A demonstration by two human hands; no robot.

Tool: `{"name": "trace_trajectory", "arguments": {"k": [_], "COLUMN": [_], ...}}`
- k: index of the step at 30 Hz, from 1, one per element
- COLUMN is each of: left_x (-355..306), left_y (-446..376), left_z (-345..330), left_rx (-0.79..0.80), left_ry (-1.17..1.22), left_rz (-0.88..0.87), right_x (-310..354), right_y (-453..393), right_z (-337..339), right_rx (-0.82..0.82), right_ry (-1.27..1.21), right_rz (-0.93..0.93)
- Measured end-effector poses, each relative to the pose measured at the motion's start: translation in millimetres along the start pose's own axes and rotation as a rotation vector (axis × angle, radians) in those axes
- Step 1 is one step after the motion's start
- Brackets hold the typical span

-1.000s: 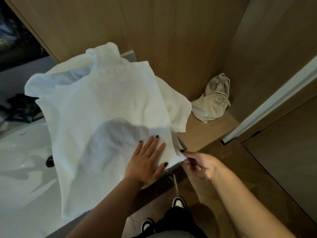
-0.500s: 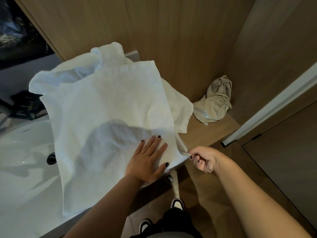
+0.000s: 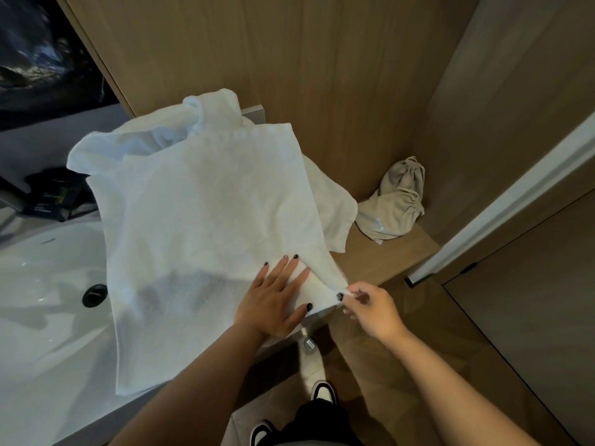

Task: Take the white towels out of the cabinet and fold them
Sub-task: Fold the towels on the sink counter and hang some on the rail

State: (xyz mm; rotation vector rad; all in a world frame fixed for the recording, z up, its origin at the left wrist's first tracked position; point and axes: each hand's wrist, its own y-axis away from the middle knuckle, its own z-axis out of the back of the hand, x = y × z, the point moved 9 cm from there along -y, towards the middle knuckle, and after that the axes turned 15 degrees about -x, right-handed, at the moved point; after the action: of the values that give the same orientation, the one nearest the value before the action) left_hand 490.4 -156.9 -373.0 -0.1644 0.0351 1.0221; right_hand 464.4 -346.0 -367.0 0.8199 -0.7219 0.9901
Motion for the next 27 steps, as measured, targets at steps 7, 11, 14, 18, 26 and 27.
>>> {"name": "trace_trajectory", "arguments": {"k": [7, 11, 14, 18, 26, 27], "left_x": [10, 27, 46, 70, 108, 109], "left_y": [40, 87, 116, 162, 229, 233], "left_z": [10, 27, 35, 49, 64, 64], "left_rx": [-0.013, -0.101, -0.105, -0.175, -0.265, -0.27], "left_ry": [0.013, -0.041, -0.055, -0.031, -0.039, -0.036], "left_rz": [0.11, 0.078, 0.125, 0.207, 0.354, 0.365], "right_x": [-19, -27, -30, -38, -34, -31], "right_y": [4, 2, 0, 6, 21, 20], "right_z": [-6, -4, -4, -14, -32, -29], "right_rx": [0.146, 0.122, 0.103, 0.083, 0.124, 0.112], "right_ry": [-0.314, -0.336, -0.331, -0.47, -0.436, -0.445], "right_rz": [-0.324, -0.369, -0.375, -0.49, -0.521, -0.501]}}
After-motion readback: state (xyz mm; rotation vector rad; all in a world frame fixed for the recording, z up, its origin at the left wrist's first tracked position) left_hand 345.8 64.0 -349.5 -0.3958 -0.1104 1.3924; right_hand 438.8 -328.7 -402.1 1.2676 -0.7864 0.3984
